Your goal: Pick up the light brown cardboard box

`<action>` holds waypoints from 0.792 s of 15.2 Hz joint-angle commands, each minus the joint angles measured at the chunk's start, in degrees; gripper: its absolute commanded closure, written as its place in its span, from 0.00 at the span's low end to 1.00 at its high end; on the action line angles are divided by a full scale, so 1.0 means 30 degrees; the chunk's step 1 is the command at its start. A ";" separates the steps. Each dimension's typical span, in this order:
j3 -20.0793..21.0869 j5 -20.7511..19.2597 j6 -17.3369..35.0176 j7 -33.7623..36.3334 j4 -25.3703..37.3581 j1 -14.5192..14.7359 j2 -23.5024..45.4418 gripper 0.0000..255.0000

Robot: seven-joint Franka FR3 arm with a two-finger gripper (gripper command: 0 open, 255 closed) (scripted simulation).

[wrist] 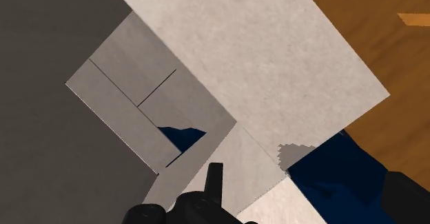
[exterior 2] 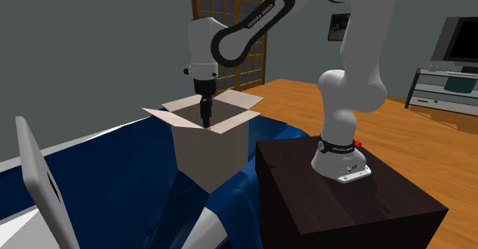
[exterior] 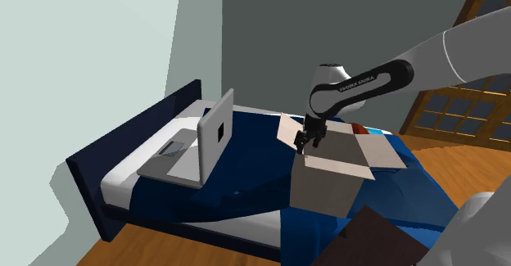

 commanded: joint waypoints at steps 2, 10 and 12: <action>-0.0078 0.0147 0.0782 -0.0263 0.0160 -0.0027 0.0853 0.00; -0.0092 0.0401 0.2515 -0.0444 -0.0435 -0.0027 0.2005 0.00; -0.0084 0.0407 0.2537 -0.0434 -0.0438 -0.0020 0.2024 1.00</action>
